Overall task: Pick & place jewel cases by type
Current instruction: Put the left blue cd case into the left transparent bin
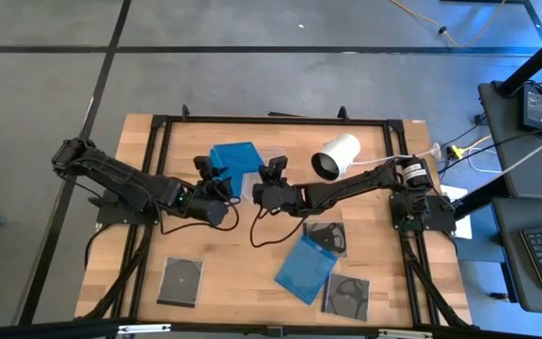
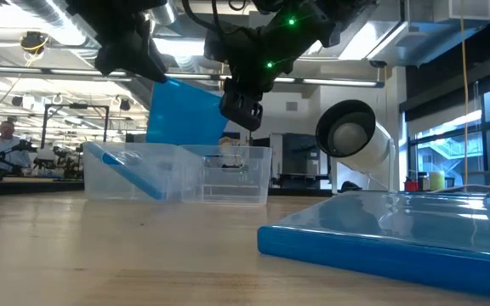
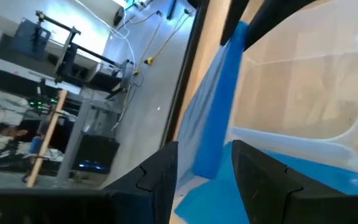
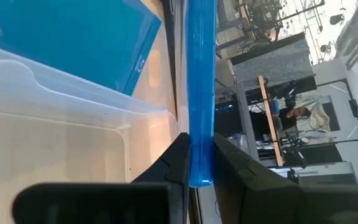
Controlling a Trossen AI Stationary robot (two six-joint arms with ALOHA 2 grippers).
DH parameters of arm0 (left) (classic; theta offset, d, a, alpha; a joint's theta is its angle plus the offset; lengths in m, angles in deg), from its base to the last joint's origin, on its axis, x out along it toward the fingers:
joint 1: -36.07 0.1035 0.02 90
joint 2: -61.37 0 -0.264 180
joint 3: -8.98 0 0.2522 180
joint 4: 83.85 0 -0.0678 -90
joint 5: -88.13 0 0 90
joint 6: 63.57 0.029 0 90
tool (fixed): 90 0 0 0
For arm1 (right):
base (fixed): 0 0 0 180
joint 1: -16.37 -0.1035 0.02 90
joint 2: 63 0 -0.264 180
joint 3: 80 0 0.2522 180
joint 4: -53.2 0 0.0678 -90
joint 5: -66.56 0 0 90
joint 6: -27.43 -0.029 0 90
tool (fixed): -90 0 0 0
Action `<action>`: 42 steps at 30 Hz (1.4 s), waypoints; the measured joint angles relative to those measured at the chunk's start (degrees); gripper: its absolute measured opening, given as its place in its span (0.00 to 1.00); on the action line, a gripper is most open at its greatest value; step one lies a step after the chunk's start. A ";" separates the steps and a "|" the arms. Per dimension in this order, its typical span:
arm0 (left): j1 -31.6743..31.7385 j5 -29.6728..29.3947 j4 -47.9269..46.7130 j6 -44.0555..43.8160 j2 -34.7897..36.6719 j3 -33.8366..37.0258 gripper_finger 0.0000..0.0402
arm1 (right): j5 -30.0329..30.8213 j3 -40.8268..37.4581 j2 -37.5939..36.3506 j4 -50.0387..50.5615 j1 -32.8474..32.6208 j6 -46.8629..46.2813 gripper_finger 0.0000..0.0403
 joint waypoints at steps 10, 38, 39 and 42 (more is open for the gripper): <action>1.71 3.39 -0.02 1.20 0.00 0.00 0.37 | -0.02 0.00 0.00 -0.25 -0.86 0.01 0.12; 1.63 5.87 -2.37 9.24 0.04 0.00 0.12 | -0.51 0.00 -0.04 -0.37 -0.86 3.14 0.31; 1.63 5.94 -2.61 9.44 0.04 0.00 0.12 | -0.54 -0.01 -0.04 -1.02 -0.88 4.50 0.32; 1.63 5.58 -3.12 9.75 0.07 0.00 0.11 | -0.54 1.40 -0.04 -1.64 -1.02 6.27 0.35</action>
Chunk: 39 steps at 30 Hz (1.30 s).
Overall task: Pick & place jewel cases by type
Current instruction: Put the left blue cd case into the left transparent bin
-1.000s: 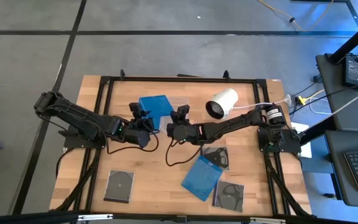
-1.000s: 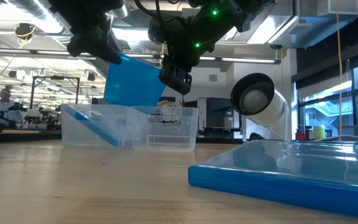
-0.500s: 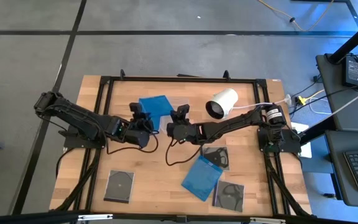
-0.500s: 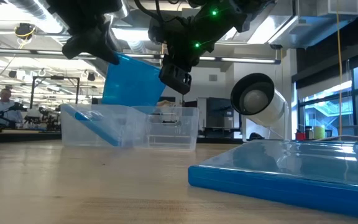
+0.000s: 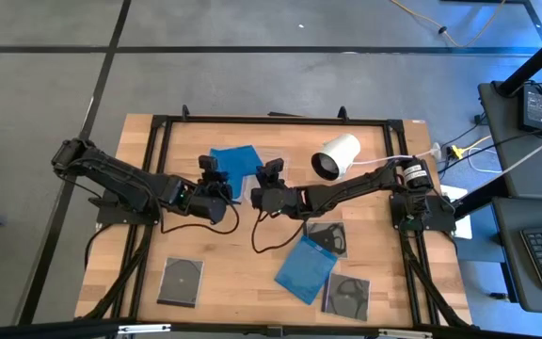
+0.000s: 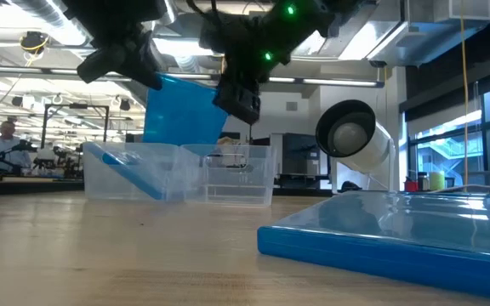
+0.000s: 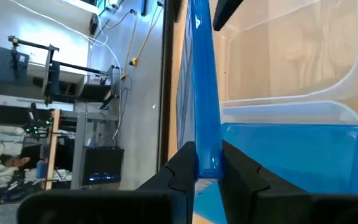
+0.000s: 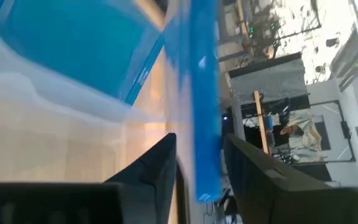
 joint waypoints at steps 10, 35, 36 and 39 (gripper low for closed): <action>-2.79 -7.60 -0.02 11.54 0.09 -1.43 0.11 | 6.02 0.52 -5.60 2.28 -1.57 -5.14 0.41; -14.15 -5.27 -24.78 19.44 0.70 0.40 0.10 | 0.13 -16.97 -28.27 13.77 -2.74 -39.47 0.42; -13.77 -4.76 -24.88 19.52 0.70 0.82 0.10 | 0.13 -16.95 -28.28 13.76 -2.75 -39.49 0.42; -13.02 -3.81 -25.62 21.66 0.70 1.99 0.11 | -0.46 -16.96 -28.26 13.80 -2.77 -39.51 0.42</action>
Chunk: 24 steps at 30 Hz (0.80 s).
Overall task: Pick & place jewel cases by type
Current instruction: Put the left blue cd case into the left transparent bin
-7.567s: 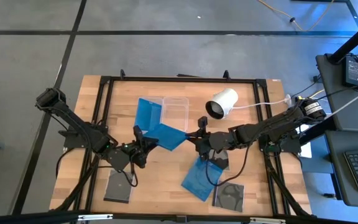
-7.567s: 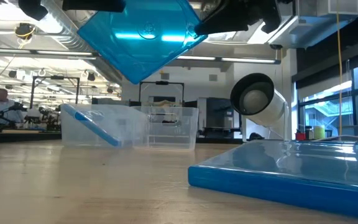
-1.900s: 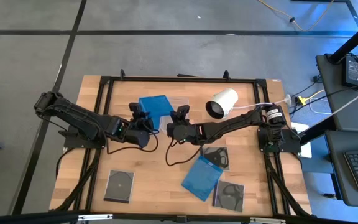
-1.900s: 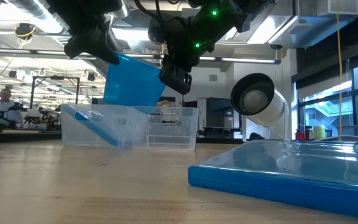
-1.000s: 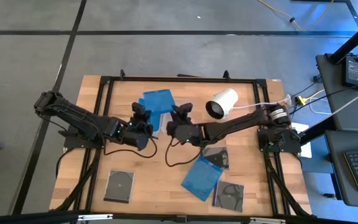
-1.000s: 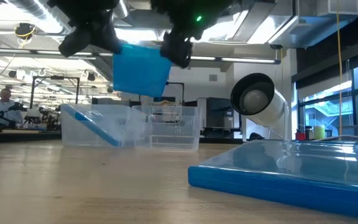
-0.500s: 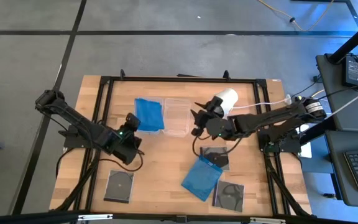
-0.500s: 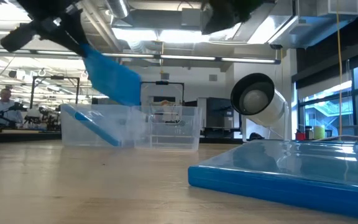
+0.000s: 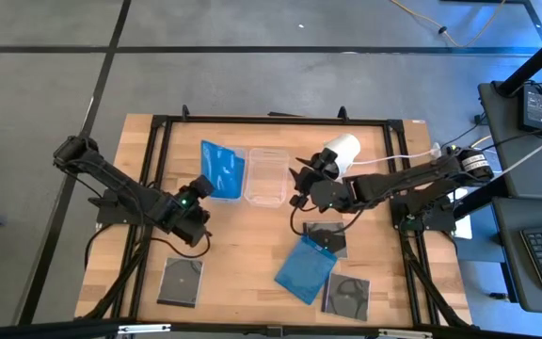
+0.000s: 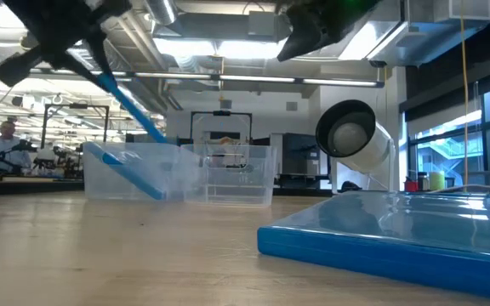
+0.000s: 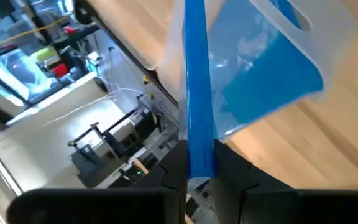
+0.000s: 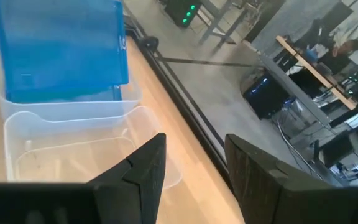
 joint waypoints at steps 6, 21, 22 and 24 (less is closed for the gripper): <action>1.27 0.75 0.27 1.47 0.00 0.79 0.12 | -4.82 0.02 0.00 0.05 0.22 -1.37 0.42; 6.15 5.18 4.23 4.88 -0.22 0.79 0.12 | -8.00 0.02 0.00 0.11 0.24 -1.33 0.42; 6.37 5.28 4.55 5.23 -0.22 0.79 0.12 | -8.01 0.02 0.00 0.16 0.23 -1.32 0.42; 6.76 5.35 5.55 5.16 -0.22 0.79 0.13 | -8.02 0.02 0.00 0.29 0.24 -1.31 0.42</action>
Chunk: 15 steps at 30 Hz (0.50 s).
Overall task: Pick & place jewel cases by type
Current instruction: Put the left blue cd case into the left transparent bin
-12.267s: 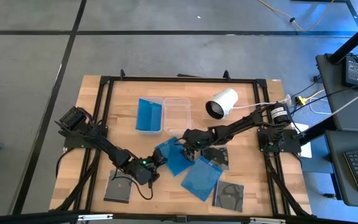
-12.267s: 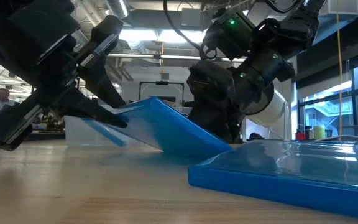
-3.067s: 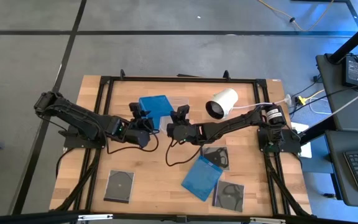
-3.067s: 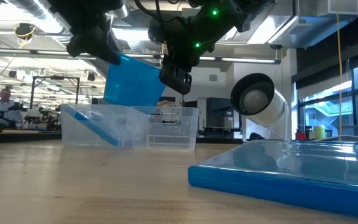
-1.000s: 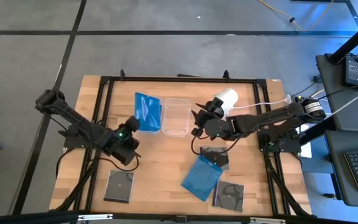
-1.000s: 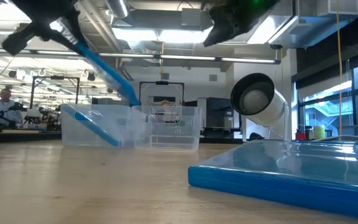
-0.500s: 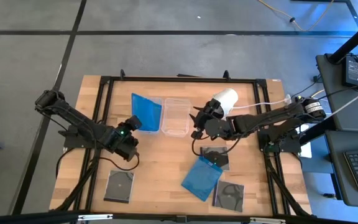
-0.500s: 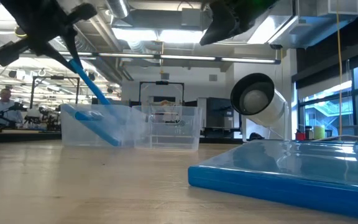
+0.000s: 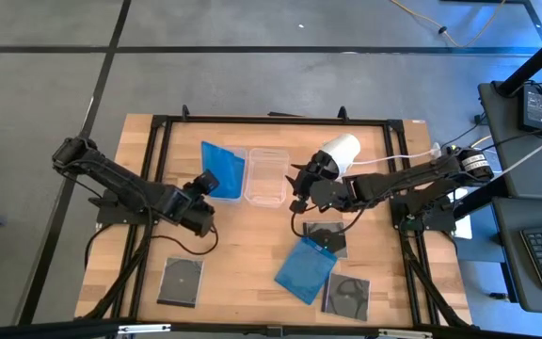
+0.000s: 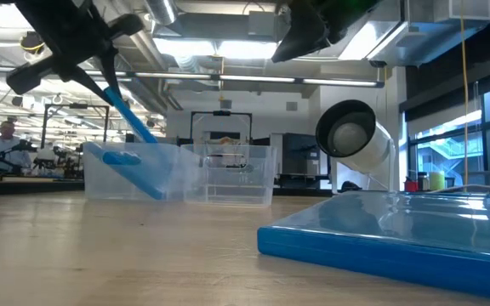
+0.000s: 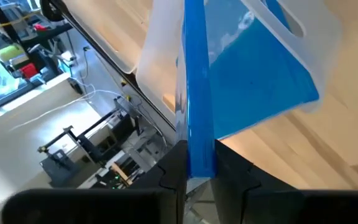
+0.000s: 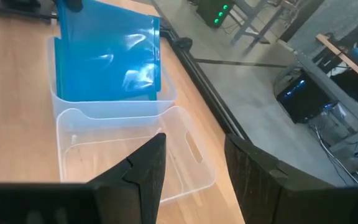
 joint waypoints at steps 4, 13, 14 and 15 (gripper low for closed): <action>0.73 1.11 1.28 -2.03 0.00 0.00 0.15 | 0.01 0.00 0.00 0.32 0.01 0.02 0.42; 1.55 5.54 1.22 -0.74 0.00 0.00 0.16 | 0.02 0.02 0.02 1.07 0.01 0.24 0.42; 1.55 5.54 1.21 -0.72 0.00 0.00 0.16 | 0.02 0.02 0.02 1.12 0.01 0.24 0.42; 1.55 5.52 1.21 -0.81 0.00 0.00 0.17 | 0.02 0.02 0.02 1.13 0.01 0.25 0.42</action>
